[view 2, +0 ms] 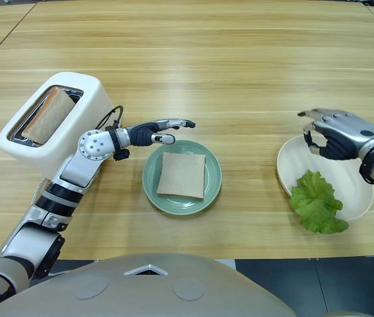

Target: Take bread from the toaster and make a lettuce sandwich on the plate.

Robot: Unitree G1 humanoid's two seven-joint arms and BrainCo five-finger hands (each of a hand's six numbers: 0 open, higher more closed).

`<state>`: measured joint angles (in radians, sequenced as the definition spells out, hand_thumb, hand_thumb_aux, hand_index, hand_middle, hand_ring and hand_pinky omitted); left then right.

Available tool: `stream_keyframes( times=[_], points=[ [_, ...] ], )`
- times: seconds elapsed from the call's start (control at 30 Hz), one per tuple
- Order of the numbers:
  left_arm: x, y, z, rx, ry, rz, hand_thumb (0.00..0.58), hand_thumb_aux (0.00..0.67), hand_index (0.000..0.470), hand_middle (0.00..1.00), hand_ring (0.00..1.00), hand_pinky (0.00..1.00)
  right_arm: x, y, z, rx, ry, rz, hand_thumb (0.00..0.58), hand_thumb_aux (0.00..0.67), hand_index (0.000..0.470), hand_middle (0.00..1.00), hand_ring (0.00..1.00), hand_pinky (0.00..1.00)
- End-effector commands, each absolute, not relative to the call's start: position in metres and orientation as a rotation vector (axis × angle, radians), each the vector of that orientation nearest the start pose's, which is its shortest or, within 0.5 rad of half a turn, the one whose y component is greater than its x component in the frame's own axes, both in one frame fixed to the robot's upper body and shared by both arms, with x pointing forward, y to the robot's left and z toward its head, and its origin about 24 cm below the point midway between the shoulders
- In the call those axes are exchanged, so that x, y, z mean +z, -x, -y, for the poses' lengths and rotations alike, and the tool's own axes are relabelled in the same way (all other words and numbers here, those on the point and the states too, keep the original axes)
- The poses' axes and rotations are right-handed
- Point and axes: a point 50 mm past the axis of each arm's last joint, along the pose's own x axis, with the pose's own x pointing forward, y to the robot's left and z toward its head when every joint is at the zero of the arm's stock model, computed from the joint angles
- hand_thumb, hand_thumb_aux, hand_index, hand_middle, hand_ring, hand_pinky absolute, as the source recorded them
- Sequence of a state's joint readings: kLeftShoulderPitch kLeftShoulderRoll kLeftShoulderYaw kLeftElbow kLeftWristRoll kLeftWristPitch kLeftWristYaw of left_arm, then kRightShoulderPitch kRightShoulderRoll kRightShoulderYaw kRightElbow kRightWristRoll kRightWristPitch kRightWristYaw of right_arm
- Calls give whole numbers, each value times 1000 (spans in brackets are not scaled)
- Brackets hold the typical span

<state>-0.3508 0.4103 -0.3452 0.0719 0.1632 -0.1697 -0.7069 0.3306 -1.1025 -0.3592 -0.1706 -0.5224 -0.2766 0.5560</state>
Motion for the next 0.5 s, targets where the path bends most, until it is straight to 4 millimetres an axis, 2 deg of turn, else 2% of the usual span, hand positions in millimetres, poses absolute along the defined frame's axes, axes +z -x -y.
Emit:
stream_keyframes(
  times=[0.03,0.13,0.33,0.5],
  points=[
    [93,-280,-102,-1052,-731,172,0,0,0,0,0,0,139,-191,330,568,1672,-431,0,0,0,0,0,0],
    [94,-279,-103,-1054,-731,174,0,0,0,0,0,0,129,-185,338,585,1665,-528,0,0,0,0,0,0],
    [93,-277,-103,-1063,-727,174,0,0,0,0,0,0,126,-184,339,587,1685,-566,0,0,0,0,0,0],
    [94,-274,-102,-1080,-725,181,0,0,0,0,0,0,118,-176,349,574,1697,-658,0,0,0,0,0,0]
  ],
)
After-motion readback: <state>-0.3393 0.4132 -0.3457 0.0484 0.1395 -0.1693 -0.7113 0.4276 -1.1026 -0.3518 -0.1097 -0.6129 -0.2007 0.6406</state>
